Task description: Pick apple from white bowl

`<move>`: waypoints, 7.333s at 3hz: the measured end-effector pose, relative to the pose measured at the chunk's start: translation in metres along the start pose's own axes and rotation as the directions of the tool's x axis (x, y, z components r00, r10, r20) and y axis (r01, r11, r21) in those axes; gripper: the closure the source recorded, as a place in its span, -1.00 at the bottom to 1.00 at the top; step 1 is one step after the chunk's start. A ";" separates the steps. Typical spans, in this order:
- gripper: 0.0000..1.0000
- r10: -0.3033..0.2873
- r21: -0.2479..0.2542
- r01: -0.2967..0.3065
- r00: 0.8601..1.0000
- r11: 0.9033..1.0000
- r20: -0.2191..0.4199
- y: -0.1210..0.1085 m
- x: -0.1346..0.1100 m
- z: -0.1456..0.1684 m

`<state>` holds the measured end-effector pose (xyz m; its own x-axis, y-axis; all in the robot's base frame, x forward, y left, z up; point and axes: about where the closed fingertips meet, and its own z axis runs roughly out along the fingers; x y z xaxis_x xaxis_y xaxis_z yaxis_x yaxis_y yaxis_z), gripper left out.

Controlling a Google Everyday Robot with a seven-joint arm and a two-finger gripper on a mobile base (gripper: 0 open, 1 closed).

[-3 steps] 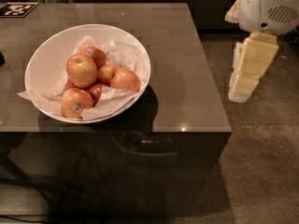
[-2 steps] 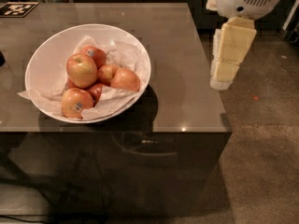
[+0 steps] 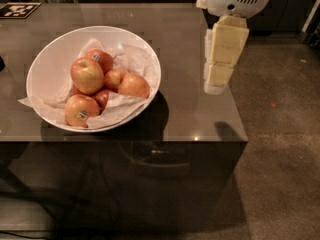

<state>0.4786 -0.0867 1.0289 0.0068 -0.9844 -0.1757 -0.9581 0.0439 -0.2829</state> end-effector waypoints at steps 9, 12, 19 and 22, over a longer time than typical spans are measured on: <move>-1.00 -0.128 -0.182 0.195 0.936 0.964 0.327 -0.025 -0.159 0.102; -1.00 -0.079 -0.258 0.176 0.934 0.950 0.347 -0.026 -0.198 0.143; -1.00 0.017 -0.248 0.083 0.927 0.965 0.375 0.000 -0.194 0.145; -1.00 -0.021 -0.186 0.109 0.907 0.976 0.420 -0.014 -0.212 0.138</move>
Offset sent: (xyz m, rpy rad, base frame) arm 0.0199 0.1243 -0.0227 0.2943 0.1051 0.3599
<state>0.5300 0.1446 0.9400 0.1467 -0.8224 -0.5496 -0.9881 -0.0960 -0.1200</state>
